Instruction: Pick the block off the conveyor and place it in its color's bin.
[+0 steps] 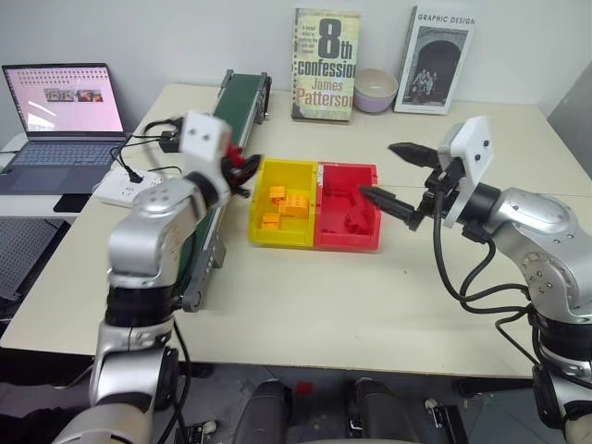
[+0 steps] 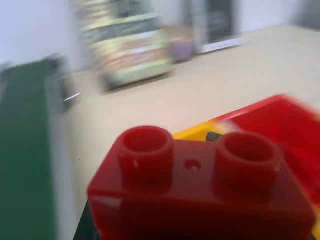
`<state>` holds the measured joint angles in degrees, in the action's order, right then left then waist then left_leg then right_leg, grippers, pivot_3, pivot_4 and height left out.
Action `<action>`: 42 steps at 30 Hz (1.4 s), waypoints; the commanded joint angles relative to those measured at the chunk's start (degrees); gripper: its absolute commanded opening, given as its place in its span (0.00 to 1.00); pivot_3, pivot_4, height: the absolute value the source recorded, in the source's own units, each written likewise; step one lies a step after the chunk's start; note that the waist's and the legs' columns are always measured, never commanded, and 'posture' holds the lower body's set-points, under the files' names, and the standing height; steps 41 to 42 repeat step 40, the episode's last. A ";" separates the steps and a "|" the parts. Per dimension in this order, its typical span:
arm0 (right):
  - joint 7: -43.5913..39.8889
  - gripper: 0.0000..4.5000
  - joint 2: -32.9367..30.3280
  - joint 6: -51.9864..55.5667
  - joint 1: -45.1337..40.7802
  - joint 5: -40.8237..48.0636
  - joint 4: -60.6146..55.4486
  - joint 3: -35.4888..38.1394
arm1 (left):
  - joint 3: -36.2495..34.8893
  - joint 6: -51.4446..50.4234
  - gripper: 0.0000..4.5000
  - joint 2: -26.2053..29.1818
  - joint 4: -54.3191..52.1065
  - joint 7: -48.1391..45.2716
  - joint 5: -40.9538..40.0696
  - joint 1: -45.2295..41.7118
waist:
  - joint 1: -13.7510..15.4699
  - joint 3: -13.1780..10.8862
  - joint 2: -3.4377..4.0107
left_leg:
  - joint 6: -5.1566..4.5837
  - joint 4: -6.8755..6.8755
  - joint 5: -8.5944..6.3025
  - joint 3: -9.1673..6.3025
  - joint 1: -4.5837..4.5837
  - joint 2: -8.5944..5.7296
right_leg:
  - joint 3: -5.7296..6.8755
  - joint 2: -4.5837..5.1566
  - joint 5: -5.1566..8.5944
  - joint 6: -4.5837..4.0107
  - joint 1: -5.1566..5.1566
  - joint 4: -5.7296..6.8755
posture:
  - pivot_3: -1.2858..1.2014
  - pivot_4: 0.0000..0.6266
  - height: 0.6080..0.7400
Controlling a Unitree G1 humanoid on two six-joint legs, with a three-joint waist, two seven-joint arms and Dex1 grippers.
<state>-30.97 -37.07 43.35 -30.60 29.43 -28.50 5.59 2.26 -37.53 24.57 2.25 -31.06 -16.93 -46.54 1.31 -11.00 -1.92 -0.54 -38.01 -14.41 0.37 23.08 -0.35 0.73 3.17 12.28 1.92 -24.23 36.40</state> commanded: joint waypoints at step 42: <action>-11.44 1.00 -7.66 0.38 -1.31 3.79 5.54 -2.74 | -8.51 -2.08 0.99 24.62 -10.80 -29.99 -0.33 12.89 | -2.11 -0.02 0.06 | -0.14 -0.07 -0.08 -0.30 0.28 0.09 | 0.02 -0.05 -0.09 0.40 -0.08 -0.13 | 0.52 0.24 1.00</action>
